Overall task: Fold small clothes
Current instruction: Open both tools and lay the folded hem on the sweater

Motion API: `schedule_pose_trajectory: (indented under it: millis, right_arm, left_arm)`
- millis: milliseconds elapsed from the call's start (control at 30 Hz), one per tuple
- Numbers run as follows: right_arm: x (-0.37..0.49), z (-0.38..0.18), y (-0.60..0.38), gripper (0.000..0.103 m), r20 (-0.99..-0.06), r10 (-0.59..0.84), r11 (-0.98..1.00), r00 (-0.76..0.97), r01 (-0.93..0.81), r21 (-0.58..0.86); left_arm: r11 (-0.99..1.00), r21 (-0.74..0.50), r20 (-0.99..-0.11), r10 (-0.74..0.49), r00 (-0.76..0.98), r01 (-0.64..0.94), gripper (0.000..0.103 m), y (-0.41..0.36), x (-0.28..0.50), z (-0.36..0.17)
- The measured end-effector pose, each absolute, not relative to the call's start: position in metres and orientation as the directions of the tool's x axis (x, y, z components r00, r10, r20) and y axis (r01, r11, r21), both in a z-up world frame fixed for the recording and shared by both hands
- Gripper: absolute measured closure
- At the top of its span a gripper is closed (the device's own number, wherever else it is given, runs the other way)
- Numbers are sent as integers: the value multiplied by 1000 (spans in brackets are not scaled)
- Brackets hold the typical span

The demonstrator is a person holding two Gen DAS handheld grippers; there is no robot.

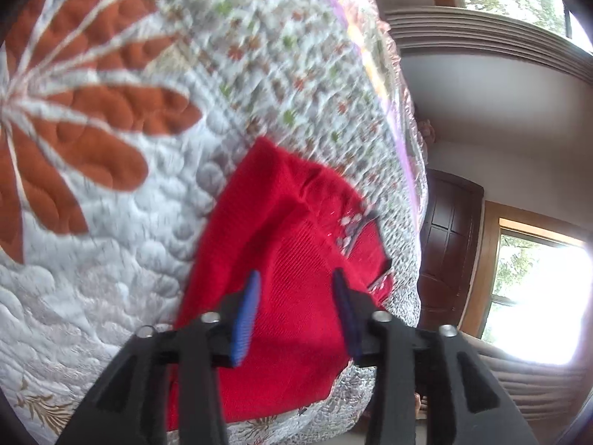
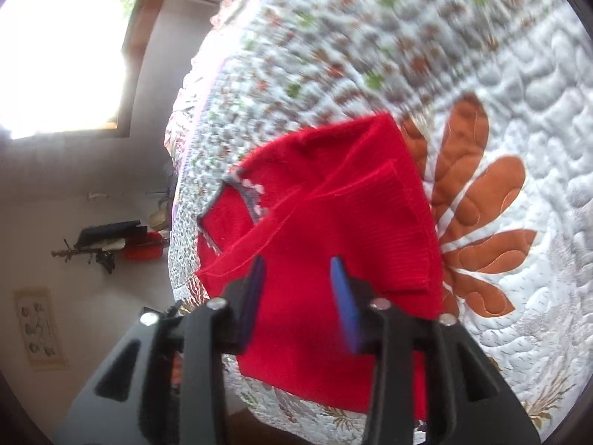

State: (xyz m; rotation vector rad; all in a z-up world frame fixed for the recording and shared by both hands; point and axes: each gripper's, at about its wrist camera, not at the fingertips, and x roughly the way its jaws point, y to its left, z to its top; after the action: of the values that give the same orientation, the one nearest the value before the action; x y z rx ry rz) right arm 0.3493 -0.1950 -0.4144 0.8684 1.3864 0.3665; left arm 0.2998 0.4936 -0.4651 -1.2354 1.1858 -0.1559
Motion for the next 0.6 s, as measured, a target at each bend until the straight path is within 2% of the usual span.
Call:
schedule_pose_trajectory:
  millis: [100,200,267,400,600]
  right_arm:
    - [348,-395,-185,65,-738,650,719,180,170,674]
    - [346,-382,-170,60,-794,583,800,171,52,598]
    - [345,-383,-161,59,-820,548,831,166,3,557]
    - [346,-390,-146,58,-870,462,887,172,-91,453]
    - [357,-413,-136,56,-902,390,918,186,-155,365]
  left_arm:
    - [532,-741,-671,-622,404,-411,54,486,304,-445]
    - [736,-620,-778,-533,333,-271,50,464,311,-426]
    - [805,-558,-816,-487,312,-200,50,452,315,-423]
    - [877,-474,-855,-436,282,-80,50,433,327,-431]
    - [919,-394,-891,-383,243,2,50,417,349,-456]
